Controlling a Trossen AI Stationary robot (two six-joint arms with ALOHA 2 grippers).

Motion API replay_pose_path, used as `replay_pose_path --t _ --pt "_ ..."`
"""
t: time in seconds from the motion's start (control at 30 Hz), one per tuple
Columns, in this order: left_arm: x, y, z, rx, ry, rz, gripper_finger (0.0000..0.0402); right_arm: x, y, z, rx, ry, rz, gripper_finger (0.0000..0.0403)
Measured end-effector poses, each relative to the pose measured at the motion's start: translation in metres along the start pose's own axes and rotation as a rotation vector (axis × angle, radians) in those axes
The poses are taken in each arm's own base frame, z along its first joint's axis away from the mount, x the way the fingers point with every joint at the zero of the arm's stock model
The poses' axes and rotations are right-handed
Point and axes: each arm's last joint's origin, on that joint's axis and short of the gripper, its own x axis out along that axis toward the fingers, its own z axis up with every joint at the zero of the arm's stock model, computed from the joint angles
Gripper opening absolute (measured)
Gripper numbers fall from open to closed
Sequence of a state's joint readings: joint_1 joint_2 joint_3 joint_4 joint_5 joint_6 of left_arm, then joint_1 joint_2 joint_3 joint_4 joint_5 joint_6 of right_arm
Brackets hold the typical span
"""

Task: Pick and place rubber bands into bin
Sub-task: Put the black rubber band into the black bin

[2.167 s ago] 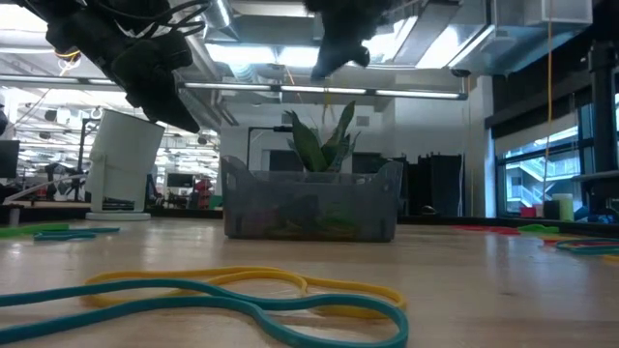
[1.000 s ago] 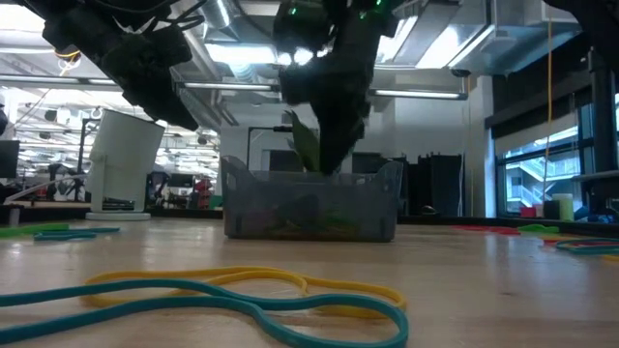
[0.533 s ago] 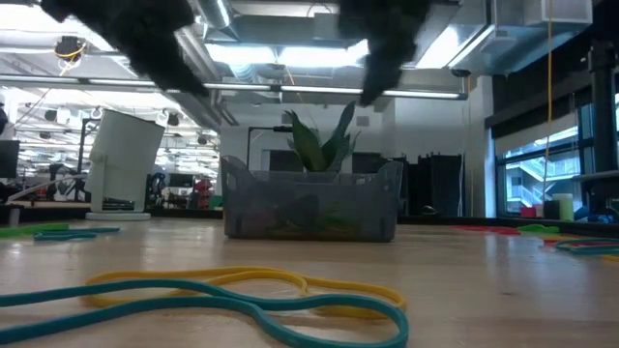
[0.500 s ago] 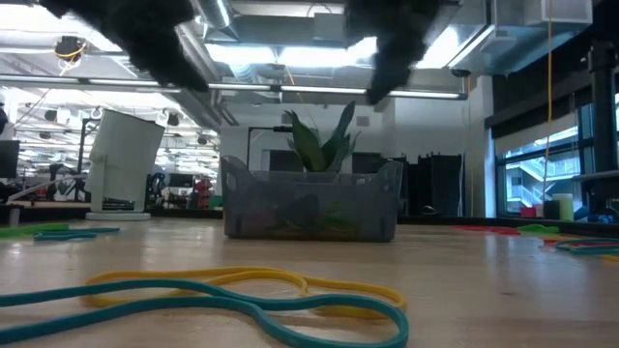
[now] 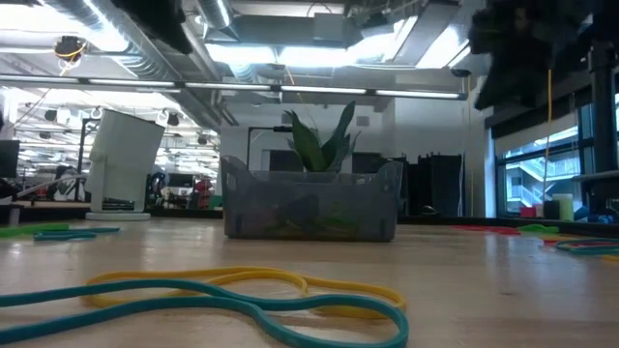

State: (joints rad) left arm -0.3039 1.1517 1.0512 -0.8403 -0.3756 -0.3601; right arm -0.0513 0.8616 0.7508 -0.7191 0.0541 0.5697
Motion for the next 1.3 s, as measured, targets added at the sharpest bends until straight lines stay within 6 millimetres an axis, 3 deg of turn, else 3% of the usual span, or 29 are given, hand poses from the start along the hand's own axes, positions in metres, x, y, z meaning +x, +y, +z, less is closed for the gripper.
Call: replay_pose_path --t 0.27,0.5,0.77,0.9,1.13,1.3 --pt "0.006 -0.056 0.002 -0.164 0.323 -0.053 0.0002 0.010 -0.021 -0.034 -0.062 0.029 -0.014 0.0017" --pt "0.019 -0.101 -0.023 -0.339 0.542 -0.081 0.0002 0.020 -0.027 -0.046 -0.136 0.083 -0.008 0.0004" --pt "0.032 -0.140 -0.054 -0.563 0.717 0.043 0.0004 0.020 -0.027 -0.046 -0.143 0.082 -0.008 0.0013" --pt "0.037 -0.159 -0.071 -0.596 0.793 0.080 0.0028 0.020 -0.027 -0.046 -0.161 0.084 -0.003 0.0010" --pt "0.047 -0.181 -0.095 -0.603 0.867 0.146 0.0104 0.020 -0.027 -0.047 -0.161 0.095 0.016 0.0004" --pt "0.057 -0.190 -0.108 -0.568 0.888 0.188 0.0122 0.020 -0.027 -0.047 -0.160 0.096 0.016 0.0011"
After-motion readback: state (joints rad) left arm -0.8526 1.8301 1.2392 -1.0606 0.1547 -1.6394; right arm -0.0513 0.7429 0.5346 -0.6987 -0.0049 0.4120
